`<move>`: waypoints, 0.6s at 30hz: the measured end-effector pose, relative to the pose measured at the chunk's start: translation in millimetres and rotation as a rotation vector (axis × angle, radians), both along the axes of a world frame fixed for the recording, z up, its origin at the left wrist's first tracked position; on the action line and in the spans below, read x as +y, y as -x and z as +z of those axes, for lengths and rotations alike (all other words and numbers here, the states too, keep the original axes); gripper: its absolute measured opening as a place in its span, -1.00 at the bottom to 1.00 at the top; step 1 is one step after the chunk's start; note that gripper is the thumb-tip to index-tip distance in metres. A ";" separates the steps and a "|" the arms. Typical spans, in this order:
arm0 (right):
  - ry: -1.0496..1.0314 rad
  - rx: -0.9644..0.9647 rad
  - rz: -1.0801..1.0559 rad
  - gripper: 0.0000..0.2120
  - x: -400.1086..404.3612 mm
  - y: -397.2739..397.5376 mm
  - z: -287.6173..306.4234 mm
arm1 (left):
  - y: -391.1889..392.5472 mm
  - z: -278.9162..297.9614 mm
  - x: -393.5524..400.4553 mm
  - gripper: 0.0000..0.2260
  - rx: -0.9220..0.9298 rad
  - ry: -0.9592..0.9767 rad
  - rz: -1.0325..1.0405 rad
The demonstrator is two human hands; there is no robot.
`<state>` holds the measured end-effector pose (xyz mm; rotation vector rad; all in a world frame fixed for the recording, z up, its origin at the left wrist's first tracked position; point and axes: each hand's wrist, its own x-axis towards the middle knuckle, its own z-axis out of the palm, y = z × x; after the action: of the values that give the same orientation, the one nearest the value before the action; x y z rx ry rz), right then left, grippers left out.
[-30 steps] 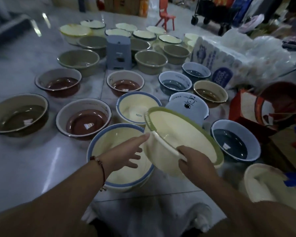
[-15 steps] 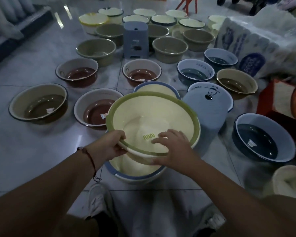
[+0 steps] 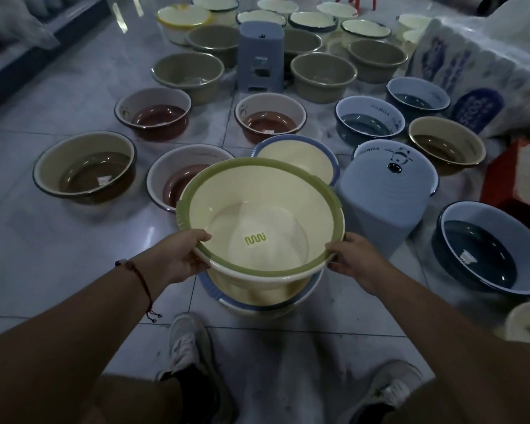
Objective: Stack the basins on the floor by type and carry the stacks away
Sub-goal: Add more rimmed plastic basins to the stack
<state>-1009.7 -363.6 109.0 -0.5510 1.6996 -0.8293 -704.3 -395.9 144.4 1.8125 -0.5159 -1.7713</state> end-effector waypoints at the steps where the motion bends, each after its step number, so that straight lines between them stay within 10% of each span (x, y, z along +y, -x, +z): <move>1: 0.002 -0.003 -0.007 -0.75 -1.5 -2.3 -4.3 | -4.0 -2.4 -1.1 -0.95 0.003 0.010 -0.007; 18: -0.218 0.210 0.109 -0.81 17.9 -1.6 -50.2 | -16.4 -78.3 7.1 -0.74 -0.379 0.048 -0.438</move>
<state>-1008.1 -345.6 58.8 -0.5902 1.9051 -0.5136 -688.0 -388.8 66.1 2.1304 -1.1705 -1.6548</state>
